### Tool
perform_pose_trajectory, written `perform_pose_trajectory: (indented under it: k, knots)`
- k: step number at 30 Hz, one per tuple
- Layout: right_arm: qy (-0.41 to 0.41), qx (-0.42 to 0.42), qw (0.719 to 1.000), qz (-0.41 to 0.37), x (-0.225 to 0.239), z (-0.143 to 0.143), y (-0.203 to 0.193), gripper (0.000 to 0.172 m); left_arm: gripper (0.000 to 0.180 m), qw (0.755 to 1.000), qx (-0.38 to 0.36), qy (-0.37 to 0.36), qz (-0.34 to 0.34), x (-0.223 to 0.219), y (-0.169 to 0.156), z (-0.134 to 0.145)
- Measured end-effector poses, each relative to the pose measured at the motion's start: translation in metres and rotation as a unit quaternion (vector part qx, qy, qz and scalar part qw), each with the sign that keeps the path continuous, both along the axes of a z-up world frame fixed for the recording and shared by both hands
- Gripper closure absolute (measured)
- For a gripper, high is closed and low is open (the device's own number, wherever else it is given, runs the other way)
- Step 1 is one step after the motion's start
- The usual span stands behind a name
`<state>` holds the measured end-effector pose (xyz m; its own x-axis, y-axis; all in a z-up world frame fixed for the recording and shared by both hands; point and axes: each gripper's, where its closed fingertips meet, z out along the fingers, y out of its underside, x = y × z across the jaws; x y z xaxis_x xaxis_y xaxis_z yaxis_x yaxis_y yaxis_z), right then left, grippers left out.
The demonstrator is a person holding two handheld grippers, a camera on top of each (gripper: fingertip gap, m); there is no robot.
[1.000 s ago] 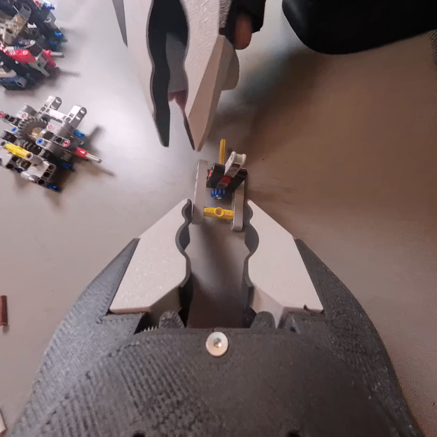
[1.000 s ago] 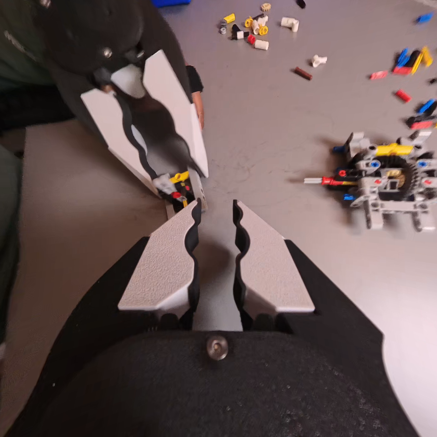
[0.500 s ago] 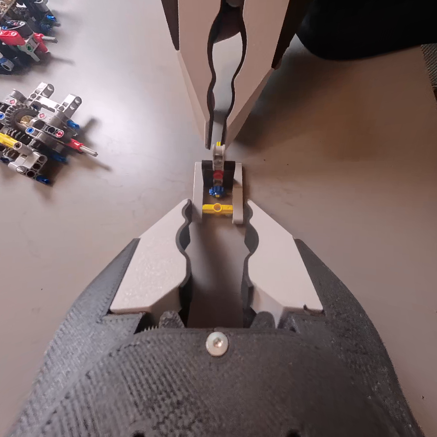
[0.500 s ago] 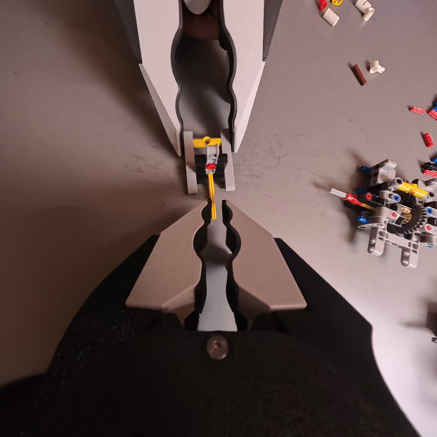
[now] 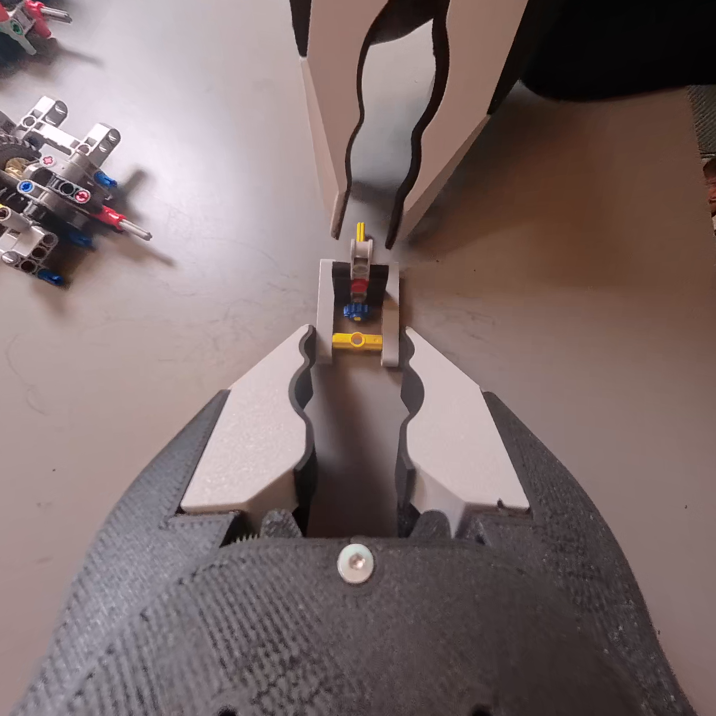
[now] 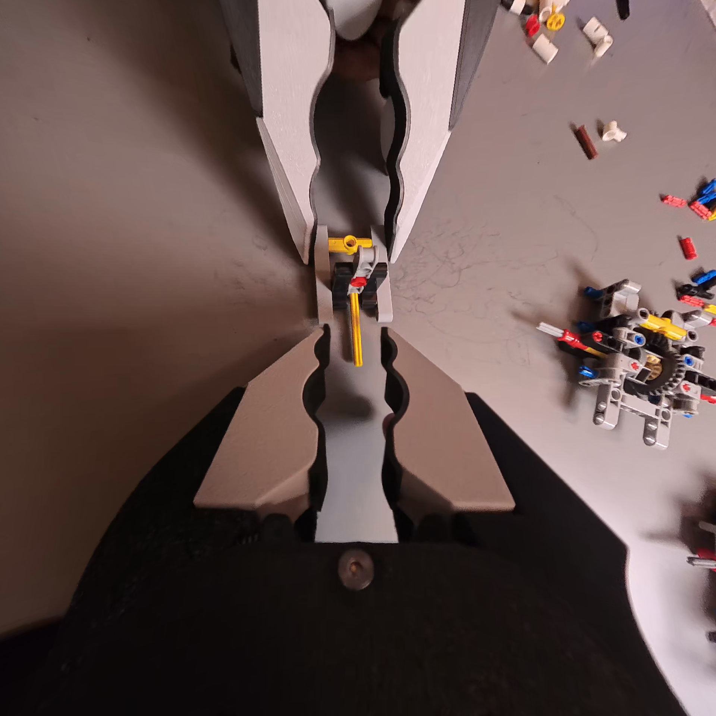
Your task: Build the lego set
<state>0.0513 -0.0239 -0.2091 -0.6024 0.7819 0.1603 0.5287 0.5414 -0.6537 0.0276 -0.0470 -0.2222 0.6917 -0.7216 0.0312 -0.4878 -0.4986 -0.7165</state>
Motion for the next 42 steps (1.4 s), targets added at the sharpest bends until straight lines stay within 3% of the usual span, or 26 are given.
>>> perform_pose_trajectory:
  k: [5,10,15,19,42]
  knots:
    - [0.006,0.010,1.000,0.002,-0.001,0.000,-0.002,0.150,0.138,1.000,0.007,-0.001,-0.002,0.000,0.001,0.000]
    - [-0.004,0.008,1.000,0.007,0.001,-0.004,-0.003,0.150,0.119,1.000,0.010,-0.010,0.000,-0.005,-0.001,0.003]
    - [-0.008,0.011,1.000,0.000,0.002,-0.006,0.002,0.150,0.127,0.999,0.042,-0.013,-0.007,-0.001,0.001,0.012]
    - [-0.009,0.007,1.000,0.000,0.002,-0.008,0.003,0.156,0.140,0.999,0.038,0.011,-0.017,0.000,0.000,0.004]
    - [0.002,0.034,0.999,0.008,0.000,-0.012,0.001,0.169,0.140,0.998,0.042,-0.012,-0.046,-0.007,-0.003,0.002]
